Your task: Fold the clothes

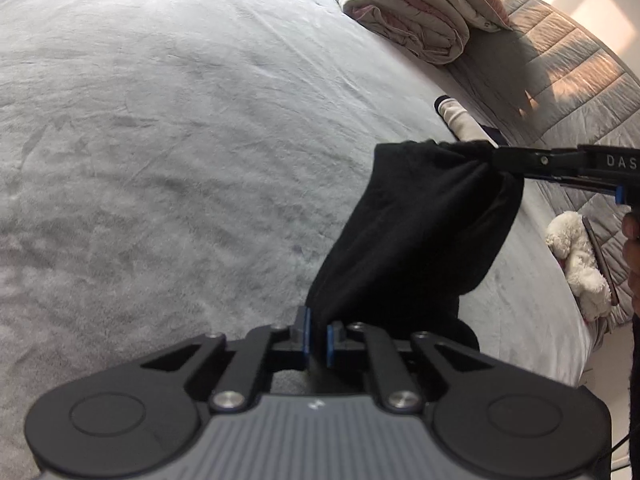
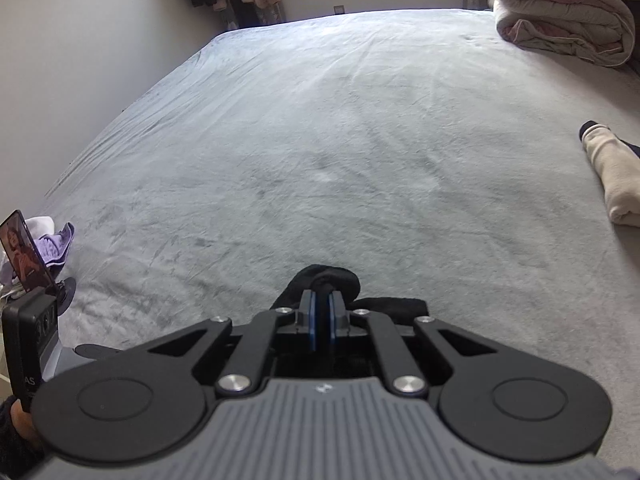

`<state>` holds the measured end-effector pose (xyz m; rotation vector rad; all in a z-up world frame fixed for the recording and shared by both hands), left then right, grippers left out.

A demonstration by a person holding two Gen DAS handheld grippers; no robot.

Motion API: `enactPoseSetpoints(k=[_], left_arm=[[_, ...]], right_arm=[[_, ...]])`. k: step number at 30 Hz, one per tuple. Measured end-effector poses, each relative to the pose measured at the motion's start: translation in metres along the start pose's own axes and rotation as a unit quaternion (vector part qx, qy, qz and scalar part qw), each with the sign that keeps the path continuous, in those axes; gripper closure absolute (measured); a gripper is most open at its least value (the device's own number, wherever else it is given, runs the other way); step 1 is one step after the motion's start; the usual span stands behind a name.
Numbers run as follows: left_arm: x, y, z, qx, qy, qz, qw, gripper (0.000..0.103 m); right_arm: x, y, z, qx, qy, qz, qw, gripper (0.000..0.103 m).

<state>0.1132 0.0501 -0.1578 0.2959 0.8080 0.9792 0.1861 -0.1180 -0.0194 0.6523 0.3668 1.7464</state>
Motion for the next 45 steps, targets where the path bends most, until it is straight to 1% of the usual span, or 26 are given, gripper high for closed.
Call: enactPoseSetpoints(k=[2,4,6,8,10,11,12,13,14,15,16,17,18,19,22,26,29,30,31,32,33,36,40,45], left_arm=[[0.003,0.003,0.010,-0.024,0.004,0.012,0.9996,0.100],[0.007,0.008,0.020,-0.050,0.006,0.028,0.9983,0.100],[0.012,0.012,0.032,-0.075,0.008,0.047,0.9960,0.100],[0.015,0.015,0.042,-0.093,0.009,0.058,0.9939,0.100],[0.017,0.015,0.050,-0.104,0.015,0.058,0.9928,0.100],[0.018,0.015,0.051,-0.105,0.017,0.061,0.9924,0.100],[0.019,0.014,0.051,-0.105,0.019,0.064,0.9922,0.100],[0.020,0.013,0.051,-0.103,0.020,0.068,0.9921,0.100],[0.021,0.012,0.049,-0.100,0.021,0.071,0.9922,0.100],[0.022,0.011,0.047,-0.097,0.021,0.072,0.9925,0.100],[0.022,0.010,0.045,-0.093,0.021,0.073,0.9927,0.100],[0.023,0.009,0.044,-0.090,0.021,0.075,0.9929,0.100],[0.024,0.009,0.042,-0.086,0.021,0.078,0.9930,0.100],[0.026,0.009,0.041,-0.082,0.022,0.082,0.9930,0.100],[0.029,0.010,0.038,-0.073,0.024,0.087,0.9932,0.099],[0.022,0.025,0.040,-0.082,0.030,0.062,0.9942,0.096],[0.012,0.032,0.041,-0.093,0.023,0.041,0.9945,0.092],[0.009,0.034,0.042,-0.097,0.020,0.037,0.9944,0.090],[0.007,0.035,0.043,-0.101,0.018,0.034,0.9941,0.085],[0.008,0.034,0.044,-0.103,0.016,0.035,0.9939,0.078],[0.009,0.032,0.045,-0.102,0.016,0.038,0.9940,0.075],[0.012,0.023,0.044,-0.093,0.015,0.043,0.9946,0.074],[0.012,0.012,0.042,-0.083,0.016,0.045,0.9954,0.074],[0.015,0.005,0.036,-0.073,0.023,0.052,0.9957,0.076]], right_arm=[[-0.007,0.006,0.003,-0.006,-0.001,-0.008,1.000,0.096],[-0.013,0.013,0.008,-0.016,0.003,-0.019,1.000,0.103],[-0.019,0.020,0.014,-0.028,0.000,-0.026,0.999,0.103],[-0.020,0.023,0.018,-0.029,-0.003,-0.023,0.999,0.103],[-0.019,0.024,0.018,-0.026,-0.005,-0.016,1.000,0.103],[-0.016,0.024,0.016,-0.022,-0.006,-0.011,1.000,0.100],[-0.013,0.023,0.013,-0.019,-0.007,-0.006,1.000,0.099],[-0.010,0.023,0.011,-0.016,-0.008,-0.001,1.000,0.092],[-0.008,0.022,0.008,-0.012,-0.009,0.004,1.000,0.088],[-0.005,0.020,0.003,-0.007,-0.011,0.007,1.000,0.087],[-0.003,0.017,-0.002,-0.001,-0.014,0.010,1.000,0.079],[0.000,0.015,-0.008,0.006,-0.015,0.011,1.000,0.062],[0.002,0.012,-0.014,0.012,-0.016,0.013,1.000,0.056],[0.004,0.010,-0.018,0.017,-0.014,0.013,1.000,0.053],[0.009,0.006,-0.030,0.026,-0.005,0.015,1.000,0.053],[-0.003,-0.001,-0.030,0.027,-0.031,0.013,0.999,0.053],[-0.011,-0.004,-0.030,0.029,-0.047,0.009,0.998,0.053],[-0.011,-0.004,-0.031,0.032,-0.054,0.012,0.998,0.053],[-0.010,-0.003,-0.033,0.034,-0.058,0.016,0.998,0.053],[-0.008,-0.002,-0.035,0.037,-0.061,0.021,0.997,0.053],[-0.005,0.000,-0.037,0.039,-0.060,0.024,0.997,0.053],[0.009,0.006,-0.043,0.042,-0.055,0.039,0.997,0.053],[0.036,0.016,-0.049,0.038,-0.045,0.072,0.996,0.053],[0.067,0.013,-0.064,0.045,-0.031,0.098,0.994,0.053]])
Point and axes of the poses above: each gripper's, at about its wrist camera, not at the fingertips, and y roughly against the way its jaws point, x to its left, z to its top, the point moved 9 cm from there along -y, roughly the way its jaws point, and after that the axes turned 14 degrees about -x, right-handed, at the moved point
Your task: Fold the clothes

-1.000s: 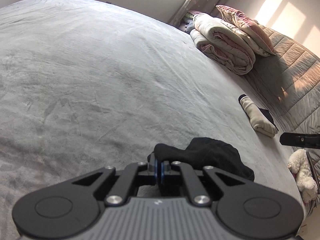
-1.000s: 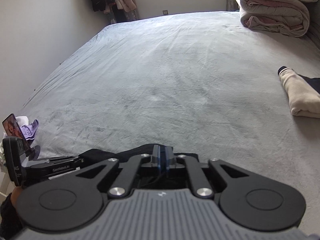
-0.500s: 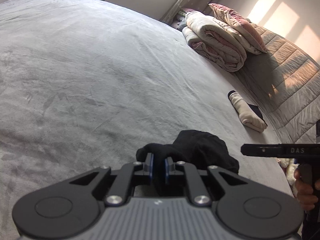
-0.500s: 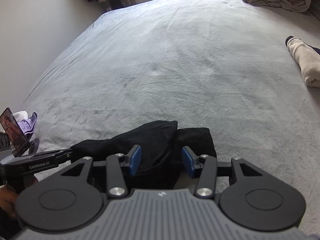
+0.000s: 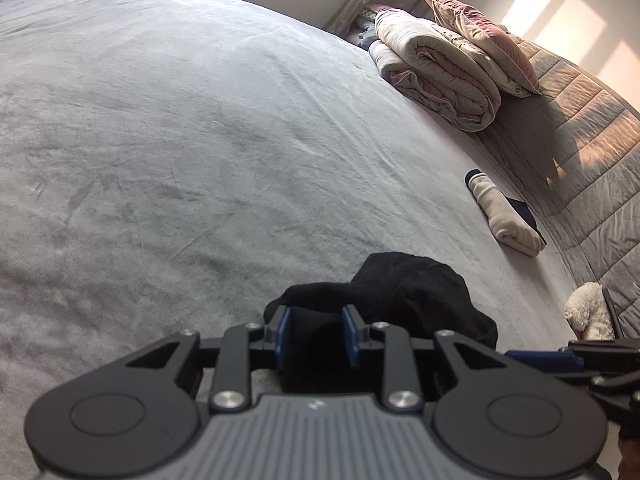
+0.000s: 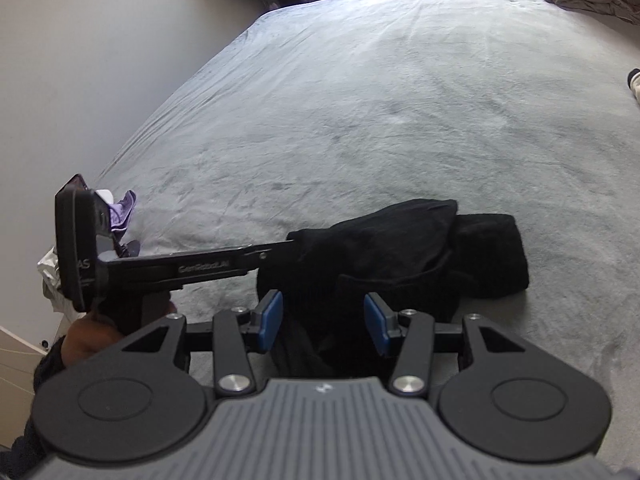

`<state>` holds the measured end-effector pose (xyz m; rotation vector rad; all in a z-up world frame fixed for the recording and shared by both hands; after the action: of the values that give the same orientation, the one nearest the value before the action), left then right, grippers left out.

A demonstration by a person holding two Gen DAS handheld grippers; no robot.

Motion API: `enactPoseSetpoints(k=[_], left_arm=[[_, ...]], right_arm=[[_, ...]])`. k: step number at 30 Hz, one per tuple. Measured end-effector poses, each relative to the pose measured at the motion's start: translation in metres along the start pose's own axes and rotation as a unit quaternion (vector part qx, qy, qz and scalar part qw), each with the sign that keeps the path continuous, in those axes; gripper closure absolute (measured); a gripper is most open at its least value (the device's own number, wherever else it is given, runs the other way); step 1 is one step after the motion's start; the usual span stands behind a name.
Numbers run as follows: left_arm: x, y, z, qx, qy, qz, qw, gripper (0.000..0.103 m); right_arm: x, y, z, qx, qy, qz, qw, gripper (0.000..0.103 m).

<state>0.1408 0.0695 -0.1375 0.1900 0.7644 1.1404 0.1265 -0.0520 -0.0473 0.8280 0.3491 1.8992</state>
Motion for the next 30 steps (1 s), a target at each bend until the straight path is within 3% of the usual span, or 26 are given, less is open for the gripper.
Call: enactPoseSetpoints(k=[4,9,14,15,17,19,25,30], left_arm=[[0.002,-0.001,-0.003,0.003,0.003,0.004,1.0000,0.076],[0.003,-0.004,-0.007,0.013,0.000,0.009,0.9999,0.076],[0.005,-0.004,-0.009,0.019,-0.001,0.011,0.9998,0.076],[0.005,-0.003,-0.008,0.018,0.000,0.011,0.9998,0.076],[0.006,-0.001,-0.006,0.014,-0.001,0.011,0.9998,0.076],[0.006,0.002,-0.003,0.009,-0.004,0.012,0.9999,0.076],[-0.013,0.009,0.003,0.003,-0.018,-0.016,0.9997,0.073],[-0.050,0.008,0.000,0.011,-0.060,-0.057,0.9965,0.060]], right_arm=[[0.006,-0.019,-0.015,0.012,0.012,-0.014,1.000,0.053],[-0.014,-0.040,-0.019,-0.005,0.069,-0.109,0.992,0.053],[-0.035,-0.054,-0.025,-0.010,0.049,-0.132,0.990,0.054],[-0.040,-0.055,-0.024,-0.015,0.047,-0.136,0.989,0.056],[-0.048,-0.054,-0.022,-0.024,0.043,-0.145,0.988,0.081],[-0.056,-0.047,-0.018,-0.030,0.032,-0.143,0.989,0.092],[-0.063,-0.005,-0.001,-0.060,0.042,-0.128,0.989,0.094],[-0.079,0.030,0.017,-0.092,0.027,-0.131,0.987,0.094]])
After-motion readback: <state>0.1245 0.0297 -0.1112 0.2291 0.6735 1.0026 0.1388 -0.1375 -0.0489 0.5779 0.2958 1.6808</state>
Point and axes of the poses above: each gripper's, at about its wrist camera, not at the fingertips, and y roughly against the way its jaws point, x to its left, z to its top, the point moved 9 cm from there along -y, roughly the way its jaws point, and after that the axes turned 14 degrees about -x, right-handed, at the moved point
